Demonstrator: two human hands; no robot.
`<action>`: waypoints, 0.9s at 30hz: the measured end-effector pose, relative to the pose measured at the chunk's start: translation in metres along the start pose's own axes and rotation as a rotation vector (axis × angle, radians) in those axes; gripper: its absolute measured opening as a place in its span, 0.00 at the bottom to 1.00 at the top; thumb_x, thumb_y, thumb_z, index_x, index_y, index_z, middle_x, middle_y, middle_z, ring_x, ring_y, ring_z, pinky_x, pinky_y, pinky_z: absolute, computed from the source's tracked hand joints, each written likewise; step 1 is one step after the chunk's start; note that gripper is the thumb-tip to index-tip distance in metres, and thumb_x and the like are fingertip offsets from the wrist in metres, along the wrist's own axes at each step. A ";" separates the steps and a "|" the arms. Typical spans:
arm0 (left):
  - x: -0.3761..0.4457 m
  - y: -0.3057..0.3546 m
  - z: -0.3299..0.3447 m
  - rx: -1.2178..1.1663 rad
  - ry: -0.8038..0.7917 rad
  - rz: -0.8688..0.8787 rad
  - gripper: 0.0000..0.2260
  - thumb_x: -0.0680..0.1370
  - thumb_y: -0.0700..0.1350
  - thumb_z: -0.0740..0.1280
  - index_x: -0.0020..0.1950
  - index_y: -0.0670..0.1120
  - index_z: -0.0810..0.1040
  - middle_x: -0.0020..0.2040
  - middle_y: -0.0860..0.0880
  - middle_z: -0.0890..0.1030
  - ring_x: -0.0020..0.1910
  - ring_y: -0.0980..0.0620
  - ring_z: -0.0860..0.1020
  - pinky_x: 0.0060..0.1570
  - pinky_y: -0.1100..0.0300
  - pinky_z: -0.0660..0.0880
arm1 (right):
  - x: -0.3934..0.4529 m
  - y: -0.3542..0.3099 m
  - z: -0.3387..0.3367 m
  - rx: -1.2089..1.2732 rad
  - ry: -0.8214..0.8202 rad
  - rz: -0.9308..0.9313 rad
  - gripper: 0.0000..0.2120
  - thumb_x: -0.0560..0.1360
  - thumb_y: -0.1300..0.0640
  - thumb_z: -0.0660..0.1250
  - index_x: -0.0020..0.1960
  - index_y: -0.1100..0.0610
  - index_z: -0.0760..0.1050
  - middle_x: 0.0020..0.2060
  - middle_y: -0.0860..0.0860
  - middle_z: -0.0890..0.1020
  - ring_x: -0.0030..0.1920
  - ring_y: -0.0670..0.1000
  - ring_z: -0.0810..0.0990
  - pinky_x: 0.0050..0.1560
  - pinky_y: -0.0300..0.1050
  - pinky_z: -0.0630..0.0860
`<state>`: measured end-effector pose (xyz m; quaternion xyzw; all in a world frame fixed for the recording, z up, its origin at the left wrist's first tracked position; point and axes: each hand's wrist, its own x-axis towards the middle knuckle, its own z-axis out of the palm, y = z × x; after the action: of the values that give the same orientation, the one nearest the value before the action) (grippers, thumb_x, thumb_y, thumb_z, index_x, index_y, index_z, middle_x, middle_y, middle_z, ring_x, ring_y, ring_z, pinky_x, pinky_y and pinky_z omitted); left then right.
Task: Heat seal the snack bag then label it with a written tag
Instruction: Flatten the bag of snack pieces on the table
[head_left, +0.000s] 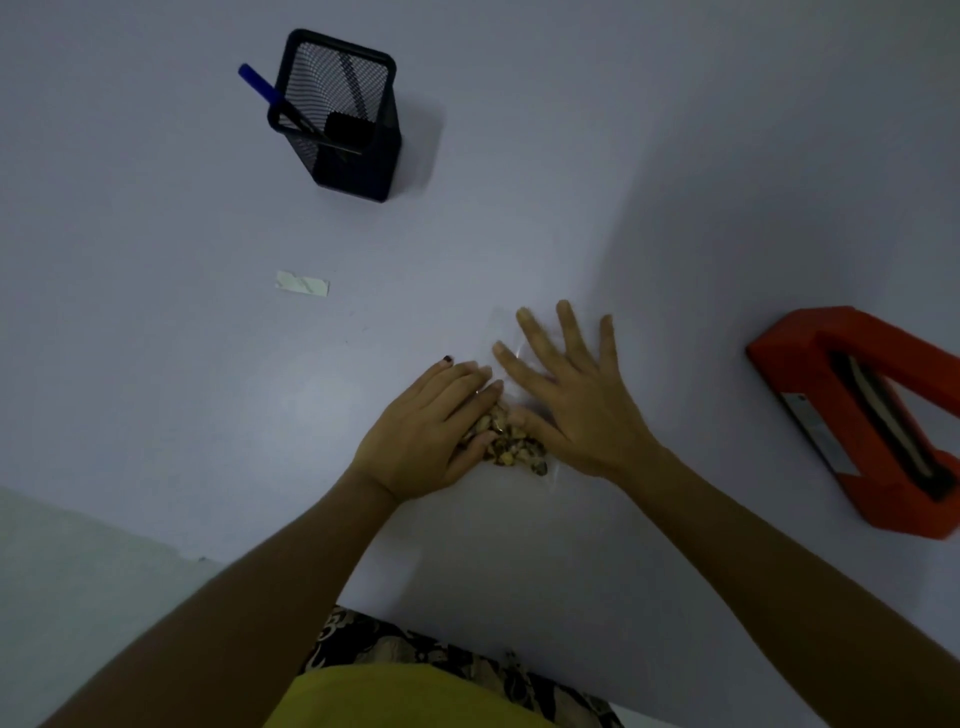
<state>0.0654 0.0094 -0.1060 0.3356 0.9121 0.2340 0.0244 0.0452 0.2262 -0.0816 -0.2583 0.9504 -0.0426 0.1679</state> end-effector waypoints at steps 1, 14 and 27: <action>0.000 0.000 0.000 0.000 0.004 0.001 0.20 0.79 0.50 0.59 0.65 0.39 0.75 0.62 0.40 0.78 0.62 0.43 0.75 0.68 0.48 0.67 | -0.008 0.004 0.001 -0.002 -0.009 -0.006 0.32 0.77 0.34 0.42 0.77 0.47 0.53 0.78 0.54 0.50 0.77 0.62 0.43 0.71 0.73 0.41; 0.001 0.001 -0.001 -0.008 0.002 -0.005 0.20 0.79 0.50 0.60 0.65 0.39 0.75 0.60 0.39 0.78 0.61 0.42 0.75 0.67 0.46 0.69 | -0.034 0.003 0.002 0.101 0.013 -0.013 0.34 0.77 0.33 0.42 0.76 0.49 0.59 0.78 0.55 0.54 0.78 0.62 0.45 0.72 0.72 0.41; 0.003 0.005 -0.001 -0.034 0.021 0.006 0.19 0.79 0.48 0.61 0.64 0.37 0.75 0.59 0.38 0.78 0.61 0.40 0.74 0.66 0.47 0.69 | -0.064 0.025 0.001 0.160 0.139 0.053 0.32 0.79 0.36 0.47 0.72 0.56 0.68 0.74 0.58 0.63 0.77 0.63 0.53 0.71 0.74 0.46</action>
<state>0.0663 0.0142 -0.1027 0.3351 0.9073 0.2531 0.0196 0.0854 0.2797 -0.0676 -0.2152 0.9598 -0.1319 0.1229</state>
